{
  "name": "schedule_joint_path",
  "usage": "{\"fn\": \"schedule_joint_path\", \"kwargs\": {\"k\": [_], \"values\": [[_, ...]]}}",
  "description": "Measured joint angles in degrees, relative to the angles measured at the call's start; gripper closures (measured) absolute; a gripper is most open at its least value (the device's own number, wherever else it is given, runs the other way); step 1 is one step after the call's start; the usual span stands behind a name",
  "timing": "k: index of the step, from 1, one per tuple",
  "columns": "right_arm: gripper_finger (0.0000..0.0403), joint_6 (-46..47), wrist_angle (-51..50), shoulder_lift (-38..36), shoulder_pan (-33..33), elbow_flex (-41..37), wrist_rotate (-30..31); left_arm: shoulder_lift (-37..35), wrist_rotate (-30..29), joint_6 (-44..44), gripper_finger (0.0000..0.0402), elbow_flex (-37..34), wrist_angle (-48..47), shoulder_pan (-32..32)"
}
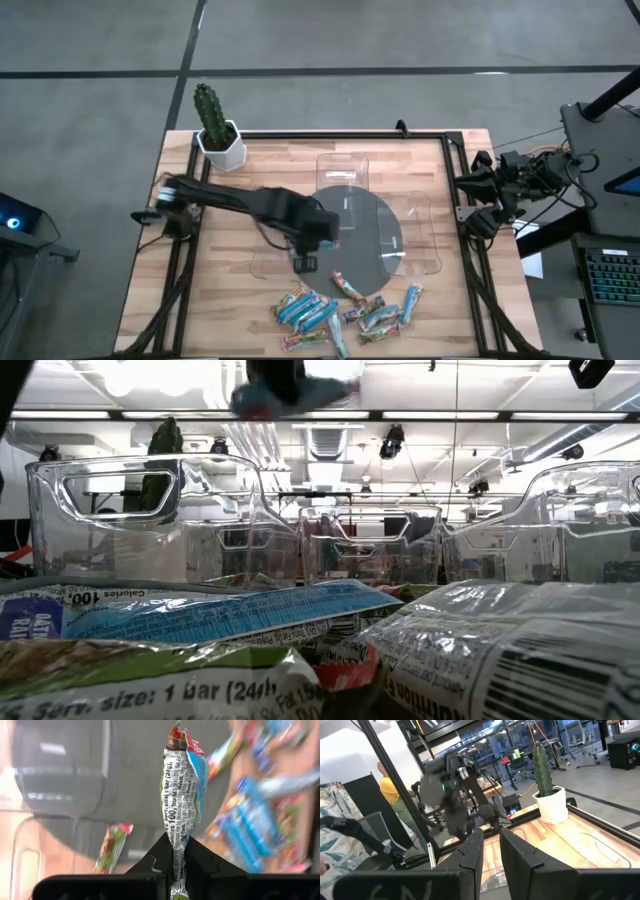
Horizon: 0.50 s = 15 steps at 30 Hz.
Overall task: Pick and place Granola Bars by type
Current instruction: Put the red granola bar into the left transparent bin
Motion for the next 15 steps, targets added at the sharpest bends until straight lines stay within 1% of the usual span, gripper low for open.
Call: {"fn": "schedule_joint_path", "kwargs": {"k": [2,4,7,9,12,15], "values": [[0.0346,0.0,0.0,0.0,0.0,0.0,0.0,-4.1,-0.9,-1.9,0.0389,-5.0,3.0,0.0],[0.0346,0.0,0.0,0.0,0.0,0.0,0.0,-7.5,-2.7,-3.4,0.0389,-10.6,2.5,0.0],[0.0346,0.0,0.1,0.0,0.0,0.0,0.0,-11.8,-2.8,-5.6,0.0389,-19.3,3.6,0.0],[0.0346,0.0,0.1,0.0,0.0,0.0,0.2,-15.1,-2.9,-7.3,0.039,-24.6,6.3,0.1],[0.0346,0.2,0.2,0.0,0.0,0.0,1.5,-19.2,-2.9,-9.6,0.039,-31.3,10.8,0.0],[0.0346,0.2,0.2,0.0,0.0,0.0,2.2,-21.2,-2.5,-10.4,0.039,-36.8,14.0,-0.1]]}}
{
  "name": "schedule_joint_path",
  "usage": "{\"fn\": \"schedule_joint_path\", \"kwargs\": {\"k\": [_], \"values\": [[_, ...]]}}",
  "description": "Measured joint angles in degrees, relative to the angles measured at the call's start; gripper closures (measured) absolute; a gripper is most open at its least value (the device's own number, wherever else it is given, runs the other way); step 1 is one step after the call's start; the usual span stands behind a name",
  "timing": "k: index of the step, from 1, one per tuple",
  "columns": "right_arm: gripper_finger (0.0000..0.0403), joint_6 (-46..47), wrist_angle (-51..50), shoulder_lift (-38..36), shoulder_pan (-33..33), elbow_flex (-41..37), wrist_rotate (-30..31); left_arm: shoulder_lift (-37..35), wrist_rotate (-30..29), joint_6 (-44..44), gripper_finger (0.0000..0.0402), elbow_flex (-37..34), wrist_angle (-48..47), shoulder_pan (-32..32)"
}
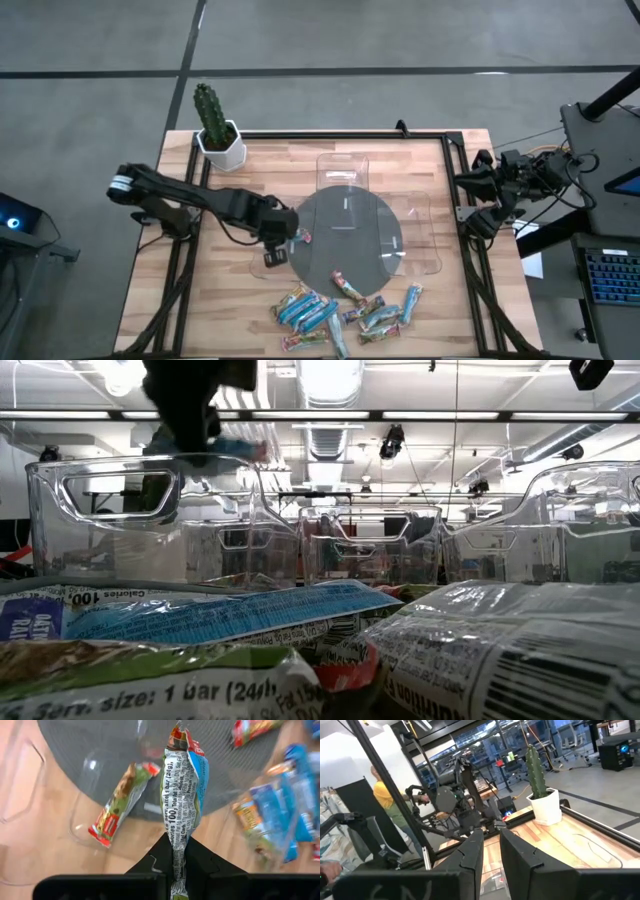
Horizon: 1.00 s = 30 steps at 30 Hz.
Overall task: Pick and place Granola Bars by type
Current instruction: Put the red granola bar into the left transparent bin
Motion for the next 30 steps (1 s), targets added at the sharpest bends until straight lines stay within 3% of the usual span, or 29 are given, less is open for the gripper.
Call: {"fn": "schedule_joint_path", "kwargs": {"k": [8,30], "values": [[0.0346,1.5,-0.1,0.0,0.0,0.0,0.9,-0.5,2.5,0.8,0.039,-5.1,1.9,-0.1],[0.0346,1.8,-0.1,0.0,0.0,0.0,0.9,8.1,3.4,8.0,0.039,0.4,2.9,0.4]]}}
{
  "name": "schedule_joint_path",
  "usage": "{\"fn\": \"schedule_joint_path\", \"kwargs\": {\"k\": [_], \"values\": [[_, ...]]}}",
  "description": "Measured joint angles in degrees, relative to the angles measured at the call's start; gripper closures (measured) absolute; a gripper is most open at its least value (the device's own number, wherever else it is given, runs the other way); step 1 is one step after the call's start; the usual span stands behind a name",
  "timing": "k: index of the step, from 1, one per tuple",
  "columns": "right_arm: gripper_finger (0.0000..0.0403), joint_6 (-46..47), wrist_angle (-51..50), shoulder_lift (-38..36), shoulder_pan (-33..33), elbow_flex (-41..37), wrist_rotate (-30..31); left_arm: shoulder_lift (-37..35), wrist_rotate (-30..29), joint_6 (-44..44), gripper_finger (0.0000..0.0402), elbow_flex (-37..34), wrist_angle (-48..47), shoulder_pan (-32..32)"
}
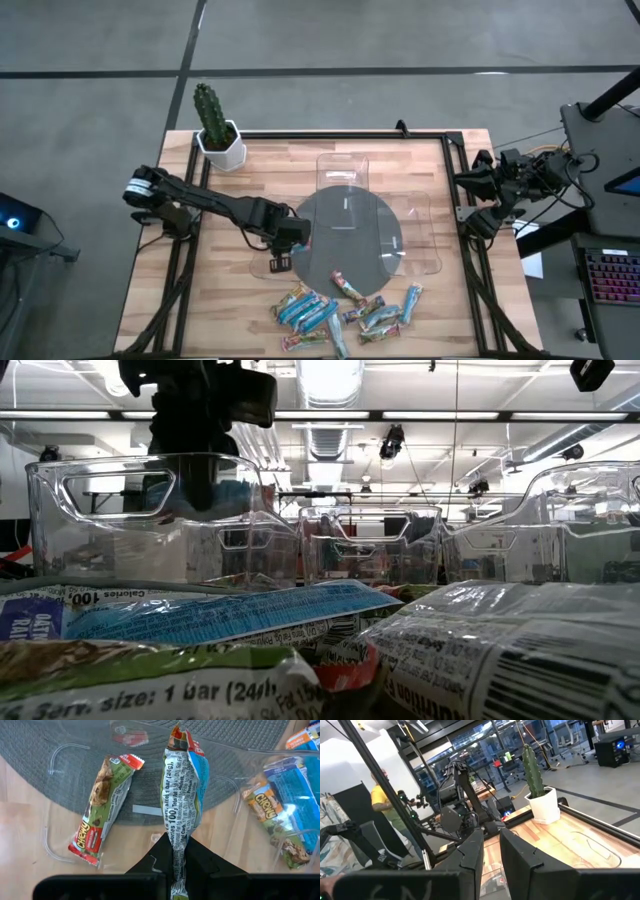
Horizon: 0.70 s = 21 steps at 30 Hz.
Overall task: Pick and place Granola Bars by type
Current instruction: Put the red granola bar into the left transparent bin
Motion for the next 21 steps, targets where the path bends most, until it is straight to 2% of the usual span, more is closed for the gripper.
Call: {"fn": "schedule_joint_path", "kwargs": {"k": [21], "values": [[0.0346,0.0,0.0,0.0,0.0,0.0,0.0,-0.2,0.0,-0.3,0.0389,-0.3,-1.8,0.2]]}}
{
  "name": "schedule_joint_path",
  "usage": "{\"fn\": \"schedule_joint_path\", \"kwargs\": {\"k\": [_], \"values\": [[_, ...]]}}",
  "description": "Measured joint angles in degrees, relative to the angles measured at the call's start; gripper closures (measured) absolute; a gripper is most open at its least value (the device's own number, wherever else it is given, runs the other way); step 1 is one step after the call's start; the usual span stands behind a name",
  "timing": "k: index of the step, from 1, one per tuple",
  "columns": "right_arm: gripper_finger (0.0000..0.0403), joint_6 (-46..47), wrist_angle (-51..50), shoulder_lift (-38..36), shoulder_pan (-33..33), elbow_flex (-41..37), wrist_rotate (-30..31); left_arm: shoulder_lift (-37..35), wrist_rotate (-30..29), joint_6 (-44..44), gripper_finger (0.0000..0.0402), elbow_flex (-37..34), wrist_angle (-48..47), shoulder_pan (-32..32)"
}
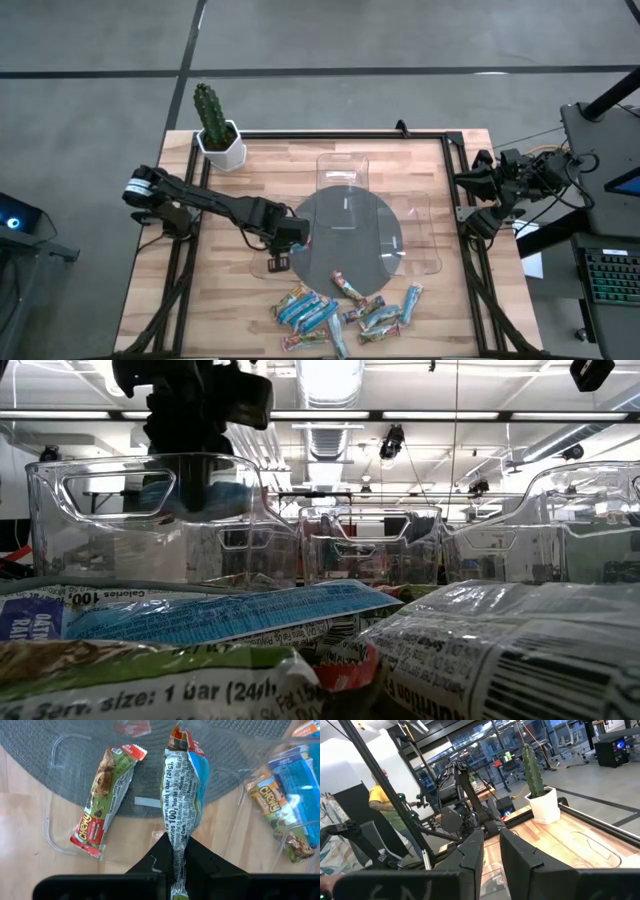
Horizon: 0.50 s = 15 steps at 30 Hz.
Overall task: Pick and place Granola Bars by type
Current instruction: Put the red granola bar into the left transparent bin
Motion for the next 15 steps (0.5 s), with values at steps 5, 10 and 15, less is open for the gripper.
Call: {"fn": "schedule_joint_path", "kwargs": {"k": [5,10,15], "values": [[0.0346,0.0,0.0,0.0,0.0,0.0,0.0,0.0,0.0,0.0,0.0356,0.0,-0.5,0.2],[0.0346,0.0,0.0,0.0,0.0,0.0,0.0,0.0,0.2,0.1,0.0305,0.0,-0.6,0.5],[0.0346,0.0,0.0,0.0,0.0,0.0,0.0,0.0,1.2,0.0,0.0277,0.1,-0.9,0.5]]}}
